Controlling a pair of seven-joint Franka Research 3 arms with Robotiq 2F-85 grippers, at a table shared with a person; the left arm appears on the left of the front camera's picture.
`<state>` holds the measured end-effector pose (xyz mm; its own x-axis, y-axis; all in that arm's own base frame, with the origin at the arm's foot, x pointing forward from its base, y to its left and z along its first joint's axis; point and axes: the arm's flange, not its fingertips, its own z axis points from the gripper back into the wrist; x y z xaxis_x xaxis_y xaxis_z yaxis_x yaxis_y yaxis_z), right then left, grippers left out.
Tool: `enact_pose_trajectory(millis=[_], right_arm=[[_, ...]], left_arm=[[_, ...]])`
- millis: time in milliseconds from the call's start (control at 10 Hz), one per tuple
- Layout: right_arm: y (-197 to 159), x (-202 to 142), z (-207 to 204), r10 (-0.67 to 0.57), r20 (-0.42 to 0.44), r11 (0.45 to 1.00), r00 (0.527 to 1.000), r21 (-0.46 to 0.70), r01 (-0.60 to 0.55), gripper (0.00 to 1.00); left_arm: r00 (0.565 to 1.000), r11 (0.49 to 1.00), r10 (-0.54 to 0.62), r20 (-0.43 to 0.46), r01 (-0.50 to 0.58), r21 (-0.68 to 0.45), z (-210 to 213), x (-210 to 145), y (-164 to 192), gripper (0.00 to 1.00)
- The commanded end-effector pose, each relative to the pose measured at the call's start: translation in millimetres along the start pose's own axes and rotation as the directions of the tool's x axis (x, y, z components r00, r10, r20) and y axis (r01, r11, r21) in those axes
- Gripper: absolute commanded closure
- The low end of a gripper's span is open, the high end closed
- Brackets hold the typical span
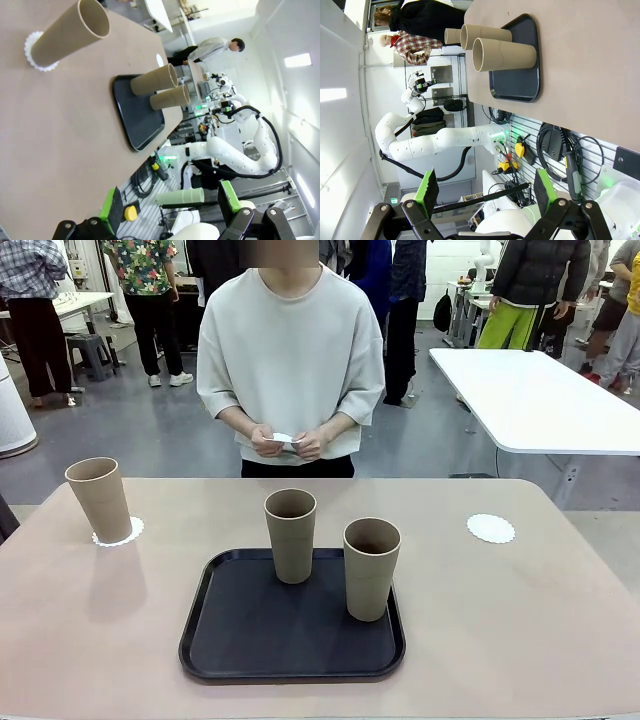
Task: Place coasters on the table and set cups on them.
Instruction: Take one Reusable plastic cup from the Flat Tray and place it on a coaster set by the human.
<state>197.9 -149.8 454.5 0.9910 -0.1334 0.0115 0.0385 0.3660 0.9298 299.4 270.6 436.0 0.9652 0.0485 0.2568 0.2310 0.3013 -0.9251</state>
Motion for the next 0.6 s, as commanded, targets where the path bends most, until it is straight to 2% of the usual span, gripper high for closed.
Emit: enact_pose_trajectory(millis=[0, 100, 200, 300, 400, 500], right_arm=[[0.0, 0.0, 0.0, 0.0, 0.0, 1.0, 1.0, 0.0, 0.0, 0.0], [6.4, 17.5, -3.5, 0.123, -0.017, 0.992, 0.992, -0.037, -0.124, 0.0], [15.4, 47.3, -16.2, 0.257, -0.004, 0.959, 0.966, -0.122, -0.256, 0.0], [29.5, 75.4, -37.9, 0.415, -0.063, 0.876, 0.908, -0.244, -0.417, 0.0], [50.0, 96.8, -60.3, 0.524, -0.116, 0.79, 0.843, -0.302, -0.533, 0.0], [67.2, 103.6, -81.5, 0.635, -0.148, 0.685, 0.758, -0.347, -0.641, 0.0]], left_arm=[[1.0, 1.0, 0.004, 0.01, -0.004, 0.003, 1.6, 0.9, -3.0, 0.0], [1.0, 1.0, 0.004, 0.01, -0.004, 0.003, 1.6, 0.9, -3.0, 0.0], [1.0, 1.0, 0.004, 0.01, -0.004, 0.003, 1.6, 0.9, -3.0, 0.0], [1.0, 1.0, 0.004, 0.01, -0.004, 0.003, 1.6, 0.9, -3.0, 0.0], [1.0, 1.0, 0.004, 0.01, -0.004, 0.003, 1.6, 0.9, -3.0, 0.0], [1.0, 1.0, 0.004, 0.01, -0.004, 0.003, 1.6, 0.9, -3.0, 0.0]])
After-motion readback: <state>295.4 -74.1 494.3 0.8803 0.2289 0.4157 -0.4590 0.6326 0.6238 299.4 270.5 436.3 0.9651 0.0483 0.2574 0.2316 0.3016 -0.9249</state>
